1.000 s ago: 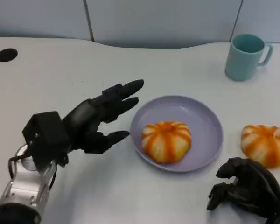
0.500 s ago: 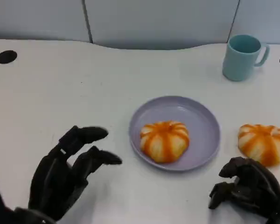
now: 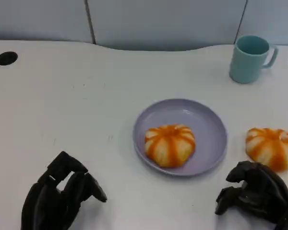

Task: Grasp the bread from the table and place it into the plate.

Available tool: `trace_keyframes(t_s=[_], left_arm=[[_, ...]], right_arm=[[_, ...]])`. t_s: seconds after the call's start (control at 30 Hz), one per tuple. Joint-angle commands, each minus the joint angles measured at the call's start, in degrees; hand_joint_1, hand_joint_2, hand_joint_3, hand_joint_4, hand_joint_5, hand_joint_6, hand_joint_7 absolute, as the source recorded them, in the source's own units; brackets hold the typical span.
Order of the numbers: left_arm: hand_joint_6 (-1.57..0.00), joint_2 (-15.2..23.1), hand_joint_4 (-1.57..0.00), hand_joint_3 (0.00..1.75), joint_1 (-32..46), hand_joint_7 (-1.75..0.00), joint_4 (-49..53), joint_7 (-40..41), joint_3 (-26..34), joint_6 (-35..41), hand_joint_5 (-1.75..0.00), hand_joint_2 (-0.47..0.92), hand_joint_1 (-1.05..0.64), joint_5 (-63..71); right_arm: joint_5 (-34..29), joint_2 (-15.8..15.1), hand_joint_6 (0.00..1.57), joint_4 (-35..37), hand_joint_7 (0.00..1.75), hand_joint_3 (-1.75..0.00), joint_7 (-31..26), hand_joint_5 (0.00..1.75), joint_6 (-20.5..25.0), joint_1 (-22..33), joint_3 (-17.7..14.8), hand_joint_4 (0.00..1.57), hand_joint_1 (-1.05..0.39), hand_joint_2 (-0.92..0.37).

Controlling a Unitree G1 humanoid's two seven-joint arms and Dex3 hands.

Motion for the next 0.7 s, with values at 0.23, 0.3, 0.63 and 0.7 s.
trace_keyframes(t_s=[0.23, 0.3, 0.63, 0.7], left_arm=[[-0.48, -0.26, -0.74, 0.28, -1.57, -1.73, 2.41, 0.07, 1.18, -0.89, -1.75, 0.92, -0.58, 1.67], [-0.52, -0.2, -0.74, 0.26, -1.94, -1.67, 3.2, 0.04, 1.2, -1.47, -1.75, 0.92, -0.6, 2.23], [-0.55, 0.04, -0.74, 0.26, -2.67, -1.63, 5.1, -0.57, 1.54, -3.09, -1.75, 0.92, -0.6, 3.53], [-0.55, 0.11, -0.73, 0.26, -2.71, -1.63, 5.25, -0.71, 1.61, -2.94, -1.75, 0.92, -0.61, 3.46]], right_arm=[[-0.41, -1.52, 1.57, 2.99, 0.17, 0.0, 0.36, 0.4, -0.17, -0.01, -0.82, 1.57, -1.05, -0.36], [-0.62, -1.55, 1.57, 3.49, 0.17, 0.0, 0.27, 0.41, -0.83, -0.29, -0.98, 1.57, -1.05, -0.36], [-0.55, -2.02, 1.57, 4.79, 0.17, 0.0, 0.87, 0.41, -0.99, -0.99, -0.96, 1.57, -1.05, -0.37], [-0.53, -2.11, 1.57, 4.71, 0.17, 0.0, 0.66, 0.41, -0.6, -1.03, -0.95, 1.57, -1.05, -0.36]])
